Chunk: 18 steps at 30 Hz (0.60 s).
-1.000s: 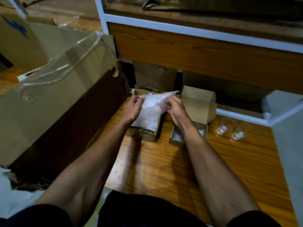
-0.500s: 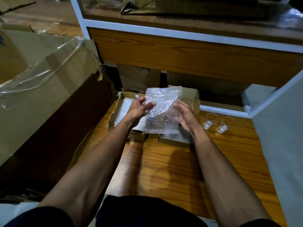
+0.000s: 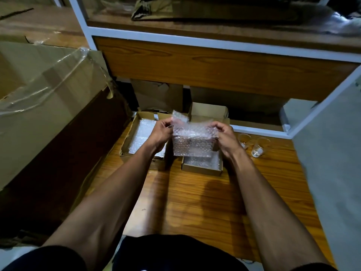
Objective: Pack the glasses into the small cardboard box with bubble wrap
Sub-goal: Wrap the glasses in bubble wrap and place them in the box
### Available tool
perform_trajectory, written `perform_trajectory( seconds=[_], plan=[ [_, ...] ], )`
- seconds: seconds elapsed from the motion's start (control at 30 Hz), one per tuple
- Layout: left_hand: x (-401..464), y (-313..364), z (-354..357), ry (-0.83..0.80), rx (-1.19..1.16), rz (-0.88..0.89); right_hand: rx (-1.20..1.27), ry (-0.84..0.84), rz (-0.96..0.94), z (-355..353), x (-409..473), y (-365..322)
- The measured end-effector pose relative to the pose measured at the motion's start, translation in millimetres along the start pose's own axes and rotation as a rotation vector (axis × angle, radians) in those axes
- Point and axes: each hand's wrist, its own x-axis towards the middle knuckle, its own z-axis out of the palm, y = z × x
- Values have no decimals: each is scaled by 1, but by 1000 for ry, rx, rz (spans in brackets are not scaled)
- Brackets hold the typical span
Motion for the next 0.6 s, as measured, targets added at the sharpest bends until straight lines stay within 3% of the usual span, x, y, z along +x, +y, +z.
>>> perform_trajectory(
  seconds=[0.6],
  plan=[
    [9,-6,15,-4,116,-122,-24,-117,56,-30,12,10]
  ],
)
